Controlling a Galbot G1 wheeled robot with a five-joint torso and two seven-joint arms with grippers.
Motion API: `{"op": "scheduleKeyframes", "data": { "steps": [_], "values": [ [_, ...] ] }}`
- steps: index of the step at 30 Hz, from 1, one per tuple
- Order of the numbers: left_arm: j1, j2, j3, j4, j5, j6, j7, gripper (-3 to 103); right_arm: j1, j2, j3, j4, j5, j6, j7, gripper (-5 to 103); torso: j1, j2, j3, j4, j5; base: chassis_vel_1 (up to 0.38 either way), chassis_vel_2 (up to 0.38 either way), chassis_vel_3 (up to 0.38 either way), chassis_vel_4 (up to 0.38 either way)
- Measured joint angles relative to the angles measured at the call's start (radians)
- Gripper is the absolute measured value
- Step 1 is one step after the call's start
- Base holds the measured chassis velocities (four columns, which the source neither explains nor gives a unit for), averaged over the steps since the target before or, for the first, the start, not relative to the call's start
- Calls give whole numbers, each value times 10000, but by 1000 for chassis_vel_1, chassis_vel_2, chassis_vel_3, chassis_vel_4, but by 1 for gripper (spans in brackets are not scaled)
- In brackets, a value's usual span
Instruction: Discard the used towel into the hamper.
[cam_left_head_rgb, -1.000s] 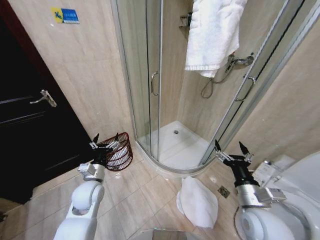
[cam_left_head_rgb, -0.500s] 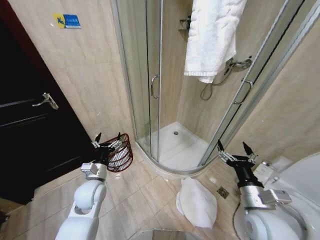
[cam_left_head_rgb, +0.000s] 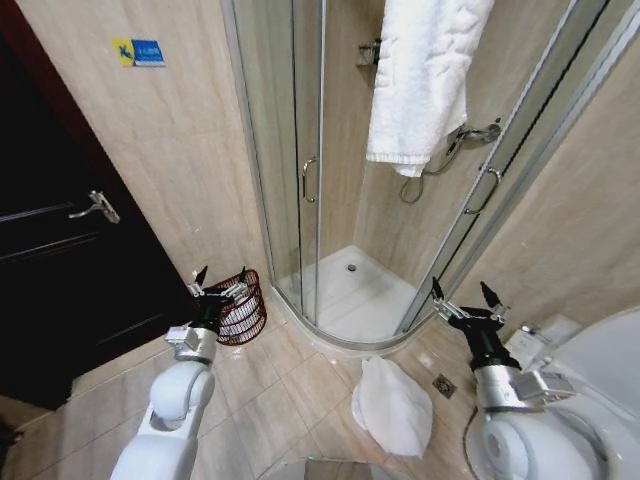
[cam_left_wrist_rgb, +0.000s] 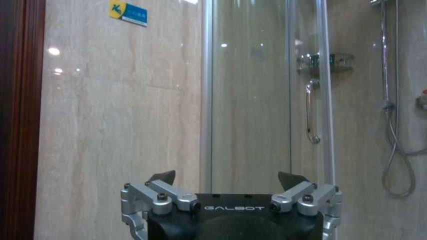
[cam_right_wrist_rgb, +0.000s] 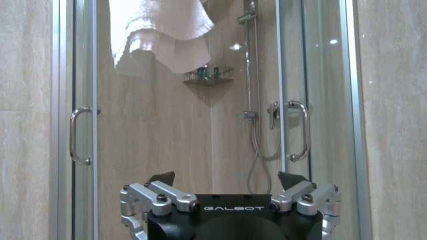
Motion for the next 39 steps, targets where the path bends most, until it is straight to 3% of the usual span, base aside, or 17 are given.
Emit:
{"op": "scheduleKeyframes", "data": {
  "steps": [19, 24, 27, 31, 33, 34, 38, 39],
  "values": [
    [29, -133, 21, 379, 42, -317, 44, 100, -81, 17, 6, 117, -34, -236, 99, 100, 514, 1123, 609, 1, 0, 0, 0, 0, 0],
    [129, -156, -51, 238, -143, -270, 54, 100, -21, -164, 67, 180, 29, -445, 90, 100, 654, 1425, 769, 1, 0, 0, 0, 0, 0],
    [195, -126, -163, 229, -480, -615, 50, 100, 310, -340, 36, 265, 217, -645, 340, 100, 755, 1641, 878, 1, 0, 0, 0, 0, 0],
    [198, -77, -191, 228, -512, -667, 52, 100, 542, -510, -44, 287, 386, -737, 506, 100, 774, 1679, 899, 3, 1, 0, 0, 0, 0],
    [154, -50, -162, 216, -515, -817, 148, 100, 1200, -1220, -73, 258, 774, -978, 838, 100, 778, 1690, 903, -2, 2, 0, 0, 0, 0],
    [154, -50, -162, 216, -515, -817, 148, 100, 1200, -1220, -73, 258, 774, -978, 838, 100, 778, 1690, 903, -2, 2, 0, 0, 0, 0],
    [34, -158, 40, 216, -440, -1077, 335, 100, 2574, -3171, 35, 151, 2126, -1528, 1603, 100, 771, 1668, 892, 1, 3, 0, 0, 0, 0],
    [34, -158, 40, 216, -440, -1077, 335, 100, 2574, -3171, 35, 151, 2126, -1528, 1603, 100, 771, 1668, 892, 1, 3, 0, 0, 0, 0]
  ]
}}
